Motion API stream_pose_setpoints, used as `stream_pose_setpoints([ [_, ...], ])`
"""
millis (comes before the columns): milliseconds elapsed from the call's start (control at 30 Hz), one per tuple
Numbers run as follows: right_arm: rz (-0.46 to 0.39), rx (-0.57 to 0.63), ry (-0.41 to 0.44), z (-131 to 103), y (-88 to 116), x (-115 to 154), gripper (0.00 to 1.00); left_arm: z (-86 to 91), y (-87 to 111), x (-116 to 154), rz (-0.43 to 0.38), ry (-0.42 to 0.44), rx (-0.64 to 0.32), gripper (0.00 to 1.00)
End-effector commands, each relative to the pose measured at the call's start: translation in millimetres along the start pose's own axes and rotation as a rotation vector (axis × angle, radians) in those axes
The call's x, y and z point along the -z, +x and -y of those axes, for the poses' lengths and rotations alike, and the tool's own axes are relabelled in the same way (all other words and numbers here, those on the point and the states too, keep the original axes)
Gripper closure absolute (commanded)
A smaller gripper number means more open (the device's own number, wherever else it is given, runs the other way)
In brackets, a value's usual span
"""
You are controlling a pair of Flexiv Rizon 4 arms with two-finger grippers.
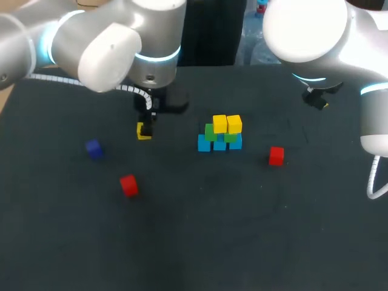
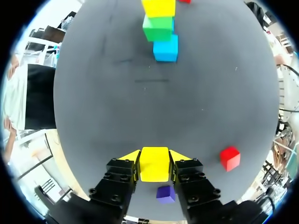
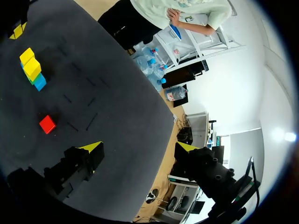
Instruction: Place the blue cubes, place green cubes on the blue cubes, place the yellow cubes on the green cubes, then place the red cubes on the yellow cubes, and place purple cube on the red cubes.
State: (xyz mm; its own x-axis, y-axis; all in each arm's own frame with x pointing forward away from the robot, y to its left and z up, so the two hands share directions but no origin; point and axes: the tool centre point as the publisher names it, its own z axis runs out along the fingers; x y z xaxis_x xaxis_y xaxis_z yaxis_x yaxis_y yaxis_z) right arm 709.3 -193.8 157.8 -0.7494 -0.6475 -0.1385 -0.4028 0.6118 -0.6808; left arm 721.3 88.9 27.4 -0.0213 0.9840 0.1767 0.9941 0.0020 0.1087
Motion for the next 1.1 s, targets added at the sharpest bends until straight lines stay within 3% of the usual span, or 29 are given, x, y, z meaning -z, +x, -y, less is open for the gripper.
stream_pose_setpoints([
  [33, 0.004, -0.001, 0.001, 0.1, 1.2, -0.5, 0.00, -3.2, -0.3, -5.1, 0.005, 0.000, 0.012, 1.00],
  [500, 0.004, -0.001, 0.001, 0.1, 1.2, -0.5, 0.00, 8.3, -8.3, -33.1, -0.039, 0.030, 0.027, 1.00],
  [1033, 0.004, -0.001, 0.001, 0.1, 1.2, -0.5, 0.00, 4.4, -8.3, -33.6, -0.042, 0.037, 0.044, 1.00],
  [1067, 0.004, -0.001, 0.001, 0.1, 1.2, -0.5, 0.00, 4.4, -8.3, -33.6, -0.042, 0.037, 0.044, 0.93],
  [1100, 0.004, -0.001, 0.001, 0.1, 1.2, -0.5, 0.00, 4.4, -8.3, -33.6, -0.042, 0.037, 0.044, 0.75],
])
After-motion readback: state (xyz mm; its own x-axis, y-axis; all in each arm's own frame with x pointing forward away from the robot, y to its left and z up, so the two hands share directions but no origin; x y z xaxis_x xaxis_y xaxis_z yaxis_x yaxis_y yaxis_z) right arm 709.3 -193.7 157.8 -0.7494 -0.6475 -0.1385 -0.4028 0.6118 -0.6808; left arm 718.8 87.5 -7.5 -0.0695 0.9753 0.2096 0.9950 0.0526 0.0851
